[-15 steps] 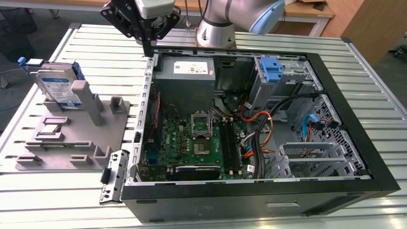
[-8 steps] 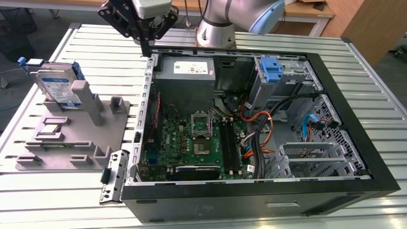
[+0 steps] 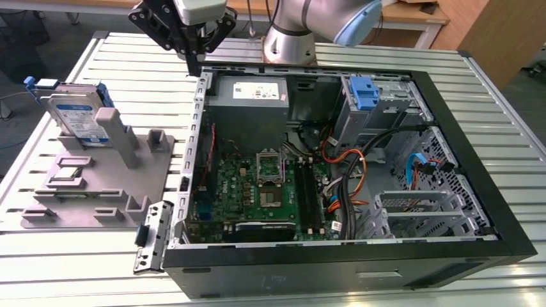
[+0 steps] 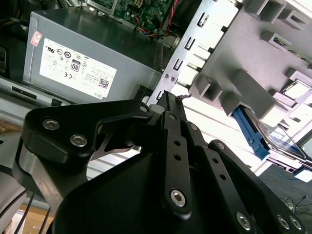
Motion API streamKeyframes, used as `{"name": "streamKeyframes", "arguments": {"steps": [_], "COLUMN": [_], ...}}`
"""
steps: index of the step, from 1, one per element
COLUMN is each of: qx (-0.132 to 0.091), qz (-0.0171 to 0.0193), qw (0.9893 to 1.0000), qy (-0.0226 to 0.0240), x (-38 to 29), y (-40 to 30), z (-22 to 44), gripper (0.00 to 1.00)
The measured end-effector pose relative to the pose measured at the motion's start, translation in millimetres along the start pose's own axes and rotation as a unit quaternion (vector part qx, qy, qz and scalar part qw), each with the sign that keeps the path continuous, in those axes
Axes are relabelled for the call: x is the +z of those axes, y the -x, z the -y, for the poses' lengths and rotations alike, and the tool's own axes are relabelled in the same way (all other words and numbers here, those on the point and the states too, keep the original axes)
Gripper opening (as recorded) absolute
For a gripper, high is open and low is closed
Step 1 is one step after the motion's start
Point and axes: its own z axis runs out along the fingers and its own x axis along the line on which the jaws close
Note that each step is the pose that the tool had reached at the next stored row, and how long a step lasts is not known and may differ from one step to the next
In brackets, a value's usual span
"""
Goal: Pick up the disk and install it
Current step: 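Reach for the disk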
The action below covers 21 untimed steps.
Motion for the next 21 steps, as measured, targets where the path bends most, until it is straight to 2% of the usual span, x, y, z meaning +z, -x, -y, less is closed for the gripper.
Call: {"name": "streamKeyframes", "arguments": {"steps": [8, 21], "qx": [0.0, 0.0], "qz": [0.0, 0.0007], "qw": [1.0, 1.0], "qy": [0.0, 0.0001], "x": [-0.2, -0.5], "y": [-5.2, -22.0], "z": [0.4, 1.6], "gripper": [0.1, 0.1]}}
